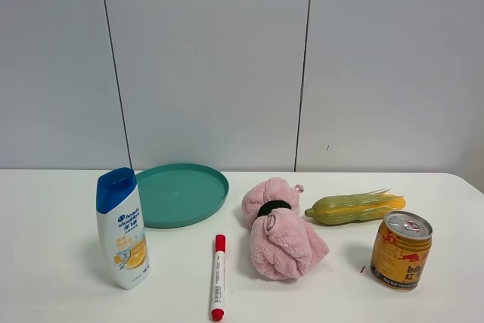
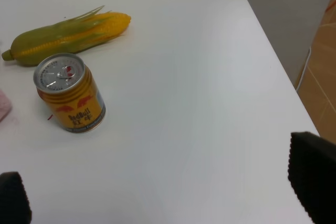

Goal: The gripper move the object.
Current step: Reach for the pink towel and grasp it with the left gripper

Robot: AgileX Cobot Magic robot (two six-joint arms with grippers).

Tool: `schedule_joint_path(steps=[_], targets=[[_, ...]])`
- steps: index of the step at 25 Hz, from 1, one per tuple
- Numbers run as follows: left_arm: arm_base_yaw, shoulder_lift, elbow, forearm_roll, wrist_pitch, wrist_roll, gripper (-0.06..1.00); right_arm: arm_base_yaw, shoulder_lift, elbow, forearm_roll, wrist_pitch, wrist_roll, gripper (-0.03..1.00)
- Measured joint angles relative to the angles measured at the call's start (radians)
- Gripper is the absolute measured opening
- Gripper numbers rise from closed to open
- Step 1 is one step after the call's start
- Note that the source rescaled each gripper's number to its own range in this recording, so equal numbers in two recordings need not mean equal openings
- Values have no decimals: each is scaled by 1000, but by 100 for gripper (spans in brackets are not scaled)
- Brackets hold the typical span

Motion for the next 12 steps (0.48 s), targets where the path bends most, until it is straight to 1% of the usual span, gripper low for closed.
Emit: schedule_joint_path(steps=[12], targets=[[0, 0, 0, 0, 0, 0, 99, 0, 0, 0, 0, 0, 0, 100]])
